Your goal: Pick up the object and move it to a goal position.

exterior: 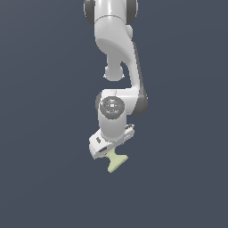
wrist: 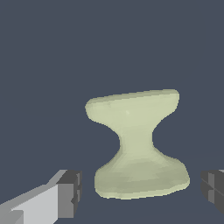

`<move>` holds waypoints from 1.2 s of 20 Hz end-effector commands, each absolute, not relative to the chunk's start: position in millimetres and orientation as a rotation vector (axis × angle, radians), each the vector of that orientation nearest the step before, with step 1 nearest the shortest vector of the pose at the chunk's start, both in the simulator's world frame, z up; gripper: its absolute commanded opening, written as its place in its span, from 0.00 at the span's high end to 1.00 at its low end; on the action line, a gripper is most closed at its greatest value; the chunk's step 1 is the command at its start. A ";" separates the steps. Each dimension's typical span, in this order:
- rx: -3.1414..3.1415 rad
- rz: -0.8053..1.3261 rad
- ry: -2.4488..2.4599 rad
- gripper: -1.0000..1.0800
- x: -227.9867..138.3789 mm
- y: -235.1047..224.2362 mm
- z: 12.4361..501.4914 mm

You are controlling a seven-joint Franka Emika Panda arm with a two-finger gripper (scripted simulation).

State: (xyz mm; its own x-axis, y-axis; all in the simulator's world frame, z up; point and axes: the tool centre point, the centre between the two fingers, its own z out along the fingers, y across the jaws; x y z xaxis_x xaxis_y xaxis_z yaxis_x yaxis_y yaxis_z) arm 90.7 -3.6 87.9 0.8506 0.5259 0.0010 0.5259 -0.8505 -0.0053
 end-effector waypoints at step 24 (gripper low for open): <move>-2.967 0.000 -1.034 0.04 102.8 -7.3 22.8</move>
